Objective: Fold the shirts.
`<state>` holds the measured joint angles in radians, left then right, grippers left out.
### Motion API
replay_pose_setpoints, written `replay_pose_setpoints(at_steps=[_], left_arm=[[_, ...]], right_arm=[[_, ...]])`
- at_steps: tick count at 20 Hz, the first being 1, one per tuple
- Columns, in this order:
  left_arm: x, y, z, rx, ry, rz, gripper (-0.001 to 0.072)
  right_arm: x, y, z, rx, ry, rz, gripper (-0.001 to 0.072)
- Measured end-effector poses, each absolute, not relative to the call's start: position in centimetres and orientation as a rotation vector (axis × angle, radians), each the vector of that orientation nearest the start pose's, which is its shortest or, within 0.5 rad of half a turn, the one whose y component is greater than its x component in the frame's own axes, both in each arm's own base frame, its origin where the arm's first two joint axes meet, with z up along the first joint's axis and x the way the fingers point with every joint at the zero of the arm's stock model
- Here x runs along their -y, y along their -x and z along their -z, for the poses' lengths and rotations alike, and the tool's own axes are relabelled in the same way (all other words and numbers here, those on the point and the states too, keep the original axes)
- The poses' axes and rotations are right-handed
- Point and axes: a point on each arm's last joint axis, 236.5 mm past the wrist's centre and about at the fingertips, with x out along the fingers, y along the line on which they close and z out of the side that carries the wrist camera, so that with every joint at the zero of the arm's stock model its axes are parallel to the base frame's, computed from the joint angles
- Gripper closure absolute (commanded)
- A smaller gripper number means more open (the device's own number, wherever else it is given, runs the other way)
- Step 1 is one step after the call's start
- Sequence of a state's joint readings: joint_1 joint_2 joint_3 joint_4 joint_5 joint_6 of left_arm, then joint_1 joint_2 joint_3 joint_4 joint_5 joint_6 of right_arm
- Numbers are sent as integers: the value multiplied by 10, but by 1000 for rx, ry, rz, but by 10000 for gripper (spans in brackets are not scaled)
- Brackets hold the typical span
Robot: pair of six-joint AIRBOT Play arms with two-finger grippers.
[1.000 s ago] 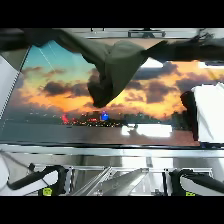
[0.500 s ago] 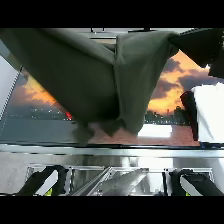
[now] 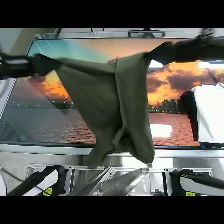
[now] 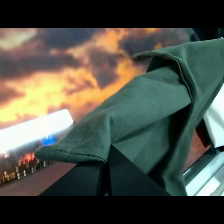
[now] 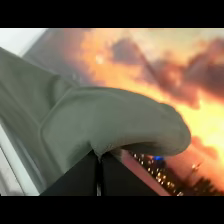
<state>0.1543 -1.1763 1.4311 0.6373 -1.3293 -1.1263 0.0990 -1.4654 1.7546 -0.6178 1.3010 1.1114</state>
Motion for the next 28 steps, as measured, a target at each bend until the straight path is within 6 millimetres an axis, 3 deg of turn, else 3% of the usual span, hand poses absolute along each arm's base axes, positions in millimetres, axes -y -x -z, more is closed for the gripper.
replay_pose_setpoints(at_steps=[5, 6, 7, 8, 10, 11, 12, 15, 19, 21, 25, 28], left_arm=[[102, -440, -87, -978, 482, 655, 697], [96, -444, -63, -1018, 508, 641, 697], [90, -447, -41, -1055, 533, 628, 697], [85, -448, -23, -1087, 557, 616, 697], [75, -446, 8, -1147, 601, 607, 699], [71, -445, 18, -1166, 614, 606, 698], [67, -443, 26, -1179, 624, 608, 698], [57, -441, 33, -1196, 643, 614, 699], [47, -442, 21, -1189, 642, 646, 699], [43, -442, 13, -1187, 638, 665, 699], [42, -440, 3, -1195, 645, 684, 699], [41, -439, 1, -1202, 659, 681, 699]], right_arm=[[-267, -478, -85, -1020, -363, -957, 694], [-272, -482, -58, -1066, -382, -944, 601], [-276, -484, -38, -1104, -404, -930, 295], [-277, -486, -20, -1137, -422, -915, 231], [-272, -489, -4, -1187, -473, -878, 237], [-264, -489, -4, -1208, -496, -866, 373], [-254, -487, -6, -1230, -514, -862, 432], [-216, -459, -28, -1329, -537, -873, 430], [-161, -390, -29, -1486, -486, -760, 405], [-132, -341, -15, -1557, -483, -643, 154], [-104, -249, 29, -1604, -563, -427, 126], [-101, -209, 63, -1601, -614, -329, 133]])
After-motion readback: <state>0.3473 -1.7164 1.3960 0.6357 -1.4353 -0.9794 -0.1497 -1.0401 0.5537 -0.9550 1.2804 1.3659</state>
